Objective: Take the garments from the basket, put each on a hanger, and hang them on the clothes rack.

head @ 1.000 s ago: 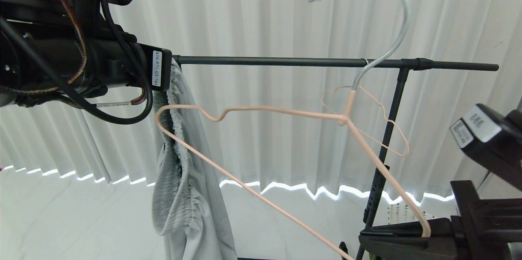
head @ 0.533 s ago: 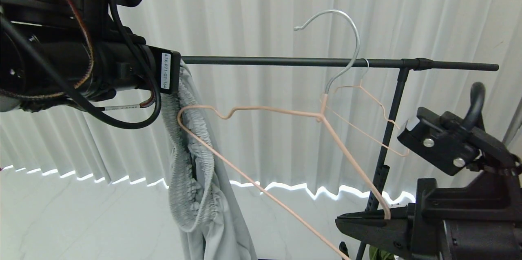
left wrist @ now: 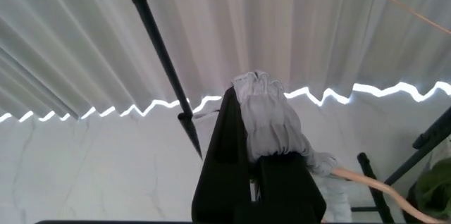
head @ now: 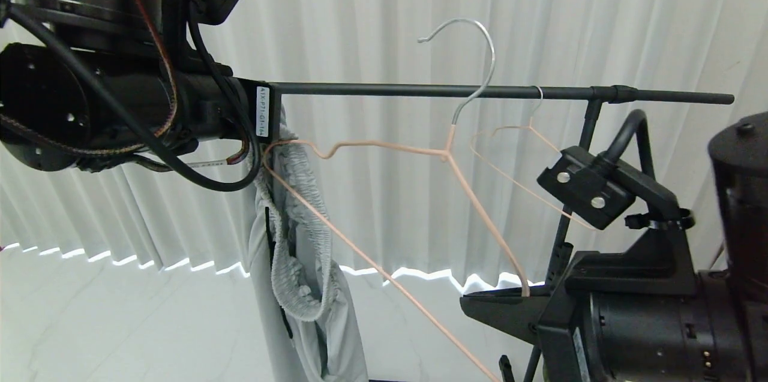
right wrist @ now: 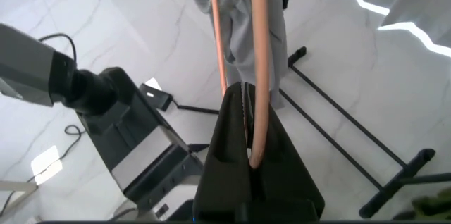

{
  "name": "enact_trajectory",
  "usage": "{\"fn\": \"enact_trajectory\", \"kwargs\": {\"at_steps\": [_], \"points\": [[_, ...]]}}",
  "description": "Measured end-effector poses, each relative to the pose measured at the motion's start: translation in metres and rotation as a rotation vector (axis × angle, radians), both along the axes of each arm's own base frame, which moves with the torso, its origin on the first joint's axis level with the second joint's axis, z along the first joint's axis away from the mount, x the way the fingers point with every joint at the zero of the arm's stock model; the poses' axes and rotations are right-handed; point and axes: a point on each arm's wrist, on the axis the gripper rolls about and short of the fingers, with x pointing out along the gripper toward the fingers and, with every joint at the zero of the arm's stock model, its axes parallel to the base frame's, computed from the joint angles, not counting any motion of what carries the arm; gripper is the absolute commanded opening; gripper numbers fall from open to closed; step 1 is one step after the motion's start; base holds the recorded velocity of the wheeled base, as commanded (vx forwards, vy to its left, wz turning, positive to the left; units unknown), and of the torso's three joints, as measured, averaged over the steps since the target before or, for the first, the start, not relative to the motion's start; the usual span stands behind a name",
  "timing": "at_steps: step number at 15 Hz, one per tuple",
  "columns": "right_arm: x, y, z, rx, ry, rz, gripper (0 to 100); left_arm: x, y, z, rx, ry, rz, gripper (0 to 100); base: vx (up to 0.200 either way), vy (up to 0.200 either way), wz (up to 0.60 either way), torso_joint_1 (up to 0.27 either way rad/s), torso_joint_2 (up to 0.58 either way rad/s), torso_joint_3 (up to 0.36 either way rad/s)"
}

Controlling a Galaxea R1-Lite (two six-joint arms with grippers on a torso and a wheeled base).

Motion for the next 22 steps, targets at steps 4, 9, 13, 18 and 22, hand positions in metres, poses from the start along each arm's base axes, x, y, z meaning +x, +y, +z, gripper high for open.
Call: {"fn": "enact_trajectory", "kwargs": {"at_steps": [4, 9, 13, 18, 22], "points": [[0.011, 0.027, -0.009, 0.01, -0.004, 0.005, 0, -0.008, -0.01, 0.001, -0.004, -0.003, -0.047, 0, 0.0, 0.0, 0.0, 0.0, 0.0, 0.0], [0.022, 0.054, -0.024, -0.004, -0.001, -0.012, 0, -0.029, -0.026, 0.006, -0.071, -0.01, -0.129, 0, 0.0, 0.0, 0.0, 0.0, 0.0, 0.0], [0.022, 0.063, -0.033, -0.019, 0.01, -0.008, 0, -0.051, -0.04, 0.012, -0.126, -0.016, -0.221, 0, 0.0, 0.0, 0.0, 0.0, 0.0, 0.0], [0.016, 0.066, -0.035, -0.022, 0.01, -0.023, 0, -0.064, -0.045, 0.017, -0.168, -0.019, -0.268, 0, 0.0, 0.0, 0.0, 0.0, 0.0, 0.0], [0.006, 0.052, -0.042, -0.114, 0.044, -0.014, 0, -0.06, -0.033, 0.023, -0.183, -0.04, -0.229, 0, 0.0, 0.0, 0.0, 0.0, 0.0, 0.0]]}}
